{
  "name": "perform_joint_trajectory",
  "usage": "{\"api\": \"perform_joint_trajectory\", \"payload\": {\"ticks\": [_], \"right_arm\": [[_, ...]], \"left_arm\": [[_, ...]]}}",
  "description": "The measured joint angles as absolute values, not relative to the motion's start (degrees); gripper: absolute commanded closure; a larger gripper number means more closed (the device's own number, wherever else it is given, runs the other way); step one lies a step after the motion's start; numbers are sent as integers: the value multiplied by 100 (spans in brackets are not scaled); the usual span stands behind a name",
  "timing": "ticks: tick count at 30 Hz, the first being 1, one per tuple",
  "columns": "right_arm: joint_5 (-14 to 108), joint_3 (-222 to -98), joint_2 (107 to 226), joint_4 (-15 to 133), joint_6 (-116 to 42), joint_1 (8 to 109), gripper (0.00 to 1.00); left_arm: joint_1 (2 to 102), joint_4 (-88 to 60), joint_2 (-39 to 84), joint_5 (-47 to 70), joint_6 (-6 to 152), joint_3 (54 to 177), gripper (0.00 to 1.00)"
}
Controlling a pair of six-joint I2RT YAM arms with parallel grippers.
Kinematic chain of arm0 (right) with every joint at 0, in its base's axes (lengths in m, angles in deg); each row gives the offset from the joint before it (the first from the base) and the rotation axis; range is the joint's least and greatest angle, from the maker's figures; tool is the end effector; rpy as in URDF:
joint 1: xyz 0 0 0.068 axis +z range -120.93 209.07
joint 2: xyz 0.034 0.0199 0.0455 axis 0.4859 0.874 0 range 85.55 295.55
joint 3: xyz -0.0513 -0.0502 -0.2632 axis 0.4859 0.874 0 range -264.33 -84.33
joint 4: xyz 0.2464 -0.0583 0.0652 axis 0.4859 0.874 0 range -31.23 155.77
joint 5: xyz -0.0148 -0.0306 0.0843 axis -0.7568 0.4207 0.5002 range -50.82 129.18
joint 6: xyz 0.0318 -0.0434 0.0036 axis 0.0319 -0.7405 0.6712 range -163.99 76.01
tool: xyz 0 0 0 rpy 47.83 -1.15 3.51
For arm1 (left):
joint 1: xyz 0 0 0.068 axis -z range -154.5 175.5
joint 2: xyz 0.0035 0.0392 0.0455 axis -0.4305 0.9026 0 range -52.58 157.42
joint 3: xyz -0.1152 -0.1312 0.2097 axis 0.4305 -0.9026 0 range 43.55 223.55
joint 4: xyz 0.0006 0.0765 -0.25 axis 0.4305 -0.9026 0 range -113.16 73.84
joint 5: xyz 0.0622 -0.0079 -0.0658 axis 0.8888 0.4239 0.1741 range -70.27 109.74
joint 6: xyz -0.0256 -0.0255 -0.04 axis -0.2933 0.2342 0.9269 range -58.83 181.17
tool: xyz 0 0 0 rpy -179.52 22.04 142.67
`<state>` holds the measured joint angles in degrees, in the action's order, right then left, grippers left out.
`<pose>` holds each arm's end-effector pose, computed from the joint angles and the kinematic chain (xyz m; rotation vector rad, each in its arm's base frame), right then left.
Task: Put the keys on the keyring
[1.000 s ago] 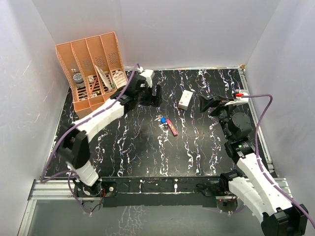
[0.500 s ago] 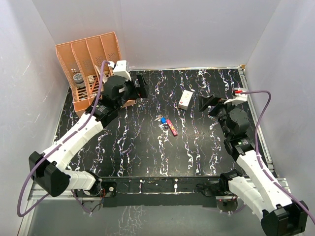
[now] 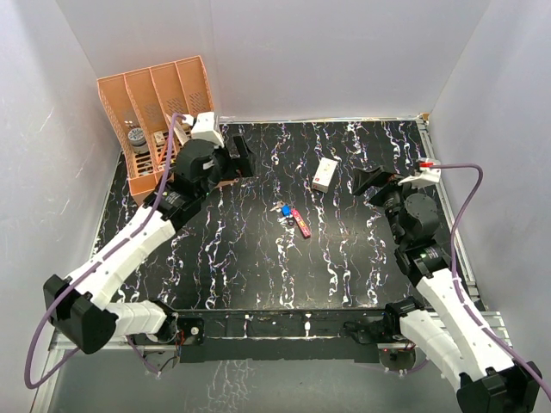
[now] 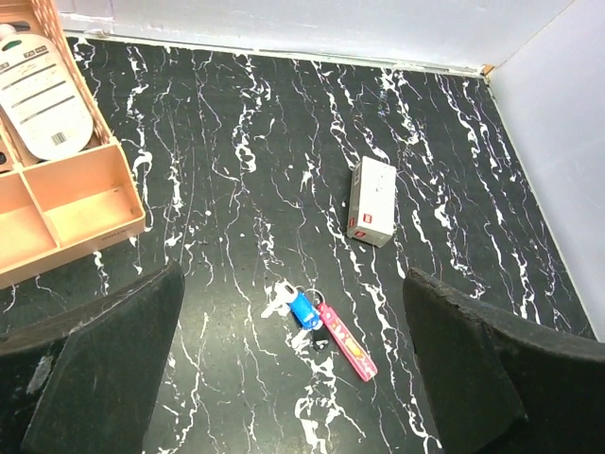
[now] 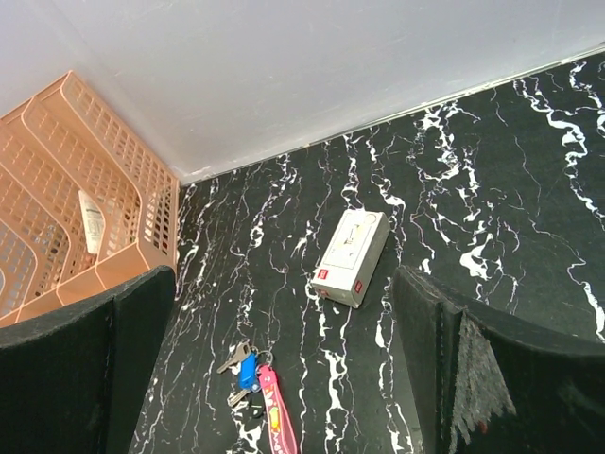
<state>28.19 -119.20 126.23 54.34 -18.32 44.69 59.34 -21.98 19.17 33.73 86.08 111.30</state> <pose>0.1738 0.0415 0.3178 0.2903 1.5830 0.4072 0.2479 -0.1560 0.3885 -0.0441 1.7672 -0.5379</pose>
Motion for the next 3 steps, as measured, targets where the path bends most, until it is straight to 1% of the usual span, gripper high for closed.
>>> {"api": "perform_joint_trajectory", "payload": {"ticks": [3], "right_arm": [[2741,-11946,12643,5491,-1834,4471,2]], "left_arm": [[5934,-2227,1766,3408,8608,11091,1]]}}
